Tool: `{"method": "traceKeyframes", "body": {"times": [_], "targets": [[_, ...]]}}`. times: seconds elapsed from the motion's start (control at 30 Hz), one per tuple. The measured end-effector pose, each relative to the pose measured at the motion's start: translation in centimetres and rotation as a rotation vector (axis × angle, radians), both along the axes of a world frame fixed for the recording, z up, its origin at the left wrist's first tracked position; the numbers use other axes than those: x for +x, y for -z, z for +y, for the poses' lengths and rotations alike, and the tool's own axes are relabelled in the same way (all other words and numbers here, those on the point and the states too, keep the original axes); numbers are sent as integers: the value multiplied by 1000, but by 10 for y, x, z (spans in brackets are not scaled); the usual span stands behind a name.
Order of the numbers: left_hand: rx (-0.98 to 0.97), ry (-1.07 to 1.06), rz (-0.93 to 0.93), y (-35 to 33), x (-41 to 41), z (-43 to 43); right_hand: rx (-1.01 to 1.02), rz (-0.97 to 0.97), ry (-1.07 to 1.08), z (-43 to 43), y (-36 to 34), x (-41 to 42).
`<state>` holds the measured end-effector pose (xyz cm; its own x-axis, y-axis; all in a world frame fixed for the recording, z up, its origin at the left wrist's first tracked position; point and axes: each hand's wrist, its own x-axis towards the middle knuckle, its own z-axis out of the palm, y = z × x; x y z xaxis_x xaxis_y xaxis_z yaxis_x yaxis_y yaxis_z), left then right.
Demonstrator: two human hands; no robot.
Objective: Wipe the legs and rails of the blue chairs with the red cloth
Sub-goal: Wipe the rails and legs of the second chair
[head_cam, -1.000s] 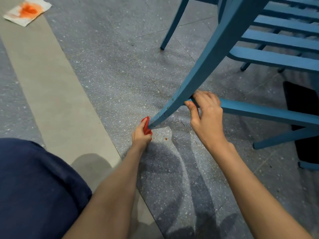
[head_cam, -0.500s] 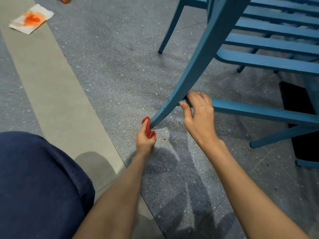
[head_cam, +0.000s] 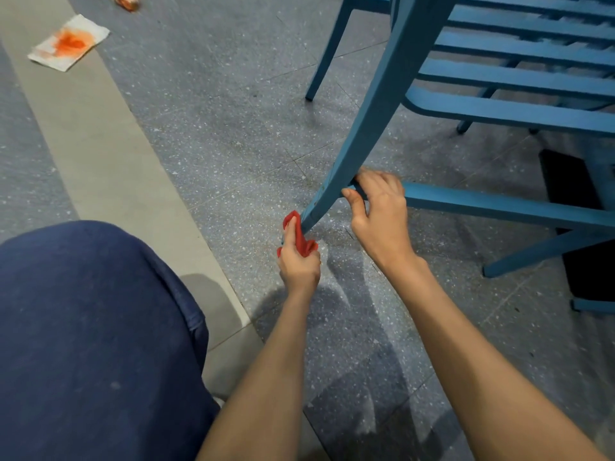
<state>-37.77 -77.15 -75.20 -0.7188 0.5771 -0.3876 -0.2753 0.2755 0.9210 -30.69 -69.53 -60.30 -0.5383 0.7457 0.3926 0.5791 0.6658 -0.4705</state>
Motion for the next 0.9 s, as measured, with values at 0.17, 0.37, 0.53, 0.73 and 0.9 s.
{"method": "traceKeyframes", "body": {"times": [0.17,0.37,0.53,0.73,0.9], "targets": [[-143,50,-74,3,-25,6,8,11,-2,1,1,-1],[-113,128,-82,-19,-29,3,9,14,-3,2,2,-1],[252,98,62,-36,-3,-12,15,8,-1,4,3,-1],[71,76,-37,-32,-19,-7,8,5,-2,3,4,-1],[-208,260,-69,-39,-52,8,2,8,-2,3,4,0]]}}
